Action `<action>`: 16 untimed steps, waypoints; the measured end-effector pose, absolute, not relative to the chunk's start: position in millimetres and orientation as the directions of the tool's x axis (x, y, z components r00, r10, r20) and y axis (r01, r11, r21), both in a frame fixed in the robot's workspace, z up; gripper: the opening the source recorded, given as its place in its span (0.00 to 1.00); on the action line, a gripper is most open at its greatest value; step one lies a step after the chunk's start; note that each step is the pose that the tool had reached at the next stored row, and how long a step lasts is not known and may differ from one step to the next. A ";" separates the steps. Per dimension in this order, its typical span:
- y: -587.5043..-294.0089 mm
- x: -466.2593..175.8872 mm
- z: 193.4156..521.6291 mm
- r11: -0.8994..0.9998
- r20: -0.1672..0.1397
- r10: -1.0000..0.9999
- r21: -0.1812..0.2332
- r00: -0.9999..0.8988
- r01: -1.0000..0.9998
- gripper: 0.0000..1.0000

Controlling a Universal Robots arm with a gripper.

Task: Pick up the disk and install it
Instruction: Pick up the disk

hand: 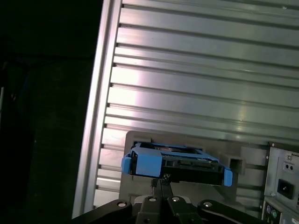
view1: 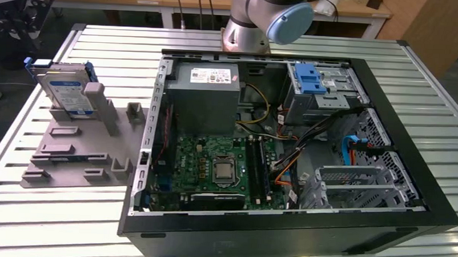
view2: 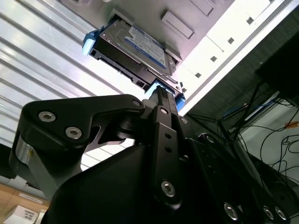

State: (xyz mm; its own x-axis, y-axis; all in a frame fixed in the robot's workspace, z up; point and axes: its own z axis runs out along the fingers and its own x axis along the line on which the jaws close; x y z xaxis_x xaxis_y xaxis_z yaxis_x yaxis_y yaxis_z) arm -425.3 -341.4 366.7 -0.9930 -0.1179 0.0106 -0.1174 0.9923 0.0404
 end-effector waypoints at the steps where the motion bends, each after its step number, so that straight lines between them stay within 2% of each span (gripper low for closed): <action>1: -341.4 -425.3 366.7 0.992 0.011 -0.121 0.040 -0.993 -0.121 0.11; 16: -341.4 -425.3 366.7 0.983 0.011 -0.178 0.040 -0.984 -0.177 0.11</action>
State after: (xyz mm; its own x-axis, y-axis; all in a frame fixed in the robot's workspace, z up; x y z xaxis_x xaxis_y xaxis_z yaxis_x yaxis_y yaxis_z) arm -425.3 -341.4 366.7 -0.9840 -0.1780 0.0106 -0.1775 0.9833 0.0404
